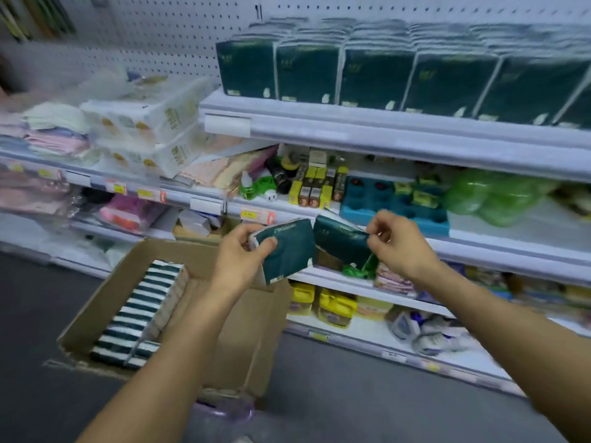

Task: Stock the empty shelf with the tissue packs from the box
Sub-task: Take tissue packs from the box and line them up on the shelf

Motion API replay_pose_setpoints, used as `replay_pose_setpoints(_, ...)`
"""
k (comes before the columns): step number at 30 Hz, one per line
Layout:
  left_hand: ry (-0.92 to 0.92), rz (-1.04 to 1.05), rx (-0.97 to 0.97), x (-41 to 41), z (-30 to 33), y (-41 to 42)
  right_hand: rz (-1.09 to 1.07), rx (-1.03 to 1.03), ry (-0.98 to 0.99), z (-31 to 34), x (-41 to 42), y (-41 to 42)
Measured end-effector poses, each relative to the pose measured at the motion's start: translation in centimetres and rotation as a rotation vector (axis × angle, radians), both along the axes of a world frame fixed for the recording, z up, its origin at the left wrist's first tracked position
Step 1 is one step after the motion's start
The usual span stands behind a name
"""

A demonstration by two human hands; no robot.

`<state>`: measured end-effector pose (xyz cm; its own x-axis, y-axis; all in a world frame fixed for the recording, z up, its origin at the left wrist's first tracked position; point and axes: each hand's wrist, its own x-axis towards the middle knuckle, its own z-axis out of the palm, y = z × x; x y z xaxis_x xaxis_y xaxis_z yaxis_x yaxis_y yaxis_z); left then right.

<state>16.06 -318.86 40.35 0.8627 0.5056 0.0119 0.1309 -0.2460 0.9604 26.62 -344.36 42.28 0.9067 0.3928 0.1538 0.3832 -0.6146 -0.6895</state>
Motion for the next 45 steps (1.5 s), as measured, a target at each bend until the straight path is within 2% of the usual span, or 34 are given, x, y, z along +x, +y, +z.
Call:
replay_pose_setpoints(5,-0.076,-0.108,-0.040,1.6,4.9,-9.2,-0.130,0.096,-0.113,5.7,-0.7,-11.5)
replay_pose_setpoints(13,-0.148,-0.296,0.015,5.9,11.6,-19.1,-0.246,0.170,-0.234,12.5,-0.1,-23.1)
replay_pose_setpoints(20,-0.217,-0.409,-0.074,12.2,16.1,-26.6,-0.392,0.220,-0.359,17.4,2.7,-31.3)
replay_pose_setpoints(23,-0.264,-0.473,-0.041,15.3,17.6,-28.7,-0.450,0.216,-0.377,19.5,4.6,-34.6)
replay_pose_setpoints(25,-0.285,-0.522,0.047,17.2,18.1,-30.1,-0.475,0.199,-0.392,20.6,5.9,-36.6)
replay_pose_setpoints(28,-0.288,-0.584,0.204,19.6,18.1,-31.7,-0.511,0.135,-0.412,21.4,8.0,-39.3)
replay_pose_setpoints(31,-0.283,-0.619,0.266,21.5,18.1,-32.5,-0.516,0.059,-0.416,21.5,10.0,-40.9)
replay_pose_setpoints(33,-0.285,-0.645,0.219,22.5,18.0,-33.3,-0.512,0.025,-0.406,21.3,11.3,-41.3)
replay_pose_setpoints(39,-0.198,-0.665,-0.087,24.0,18.2,-35.7,-0.479,-0.074,-0.374,19.4,14.6,-42.2)
replay_pose_setpoints(45,-0.209,-0.599,-0.072,24.3,18.3,-37.3,-0.438,-0.134,-0.442,18.1,16.4,-42.5)
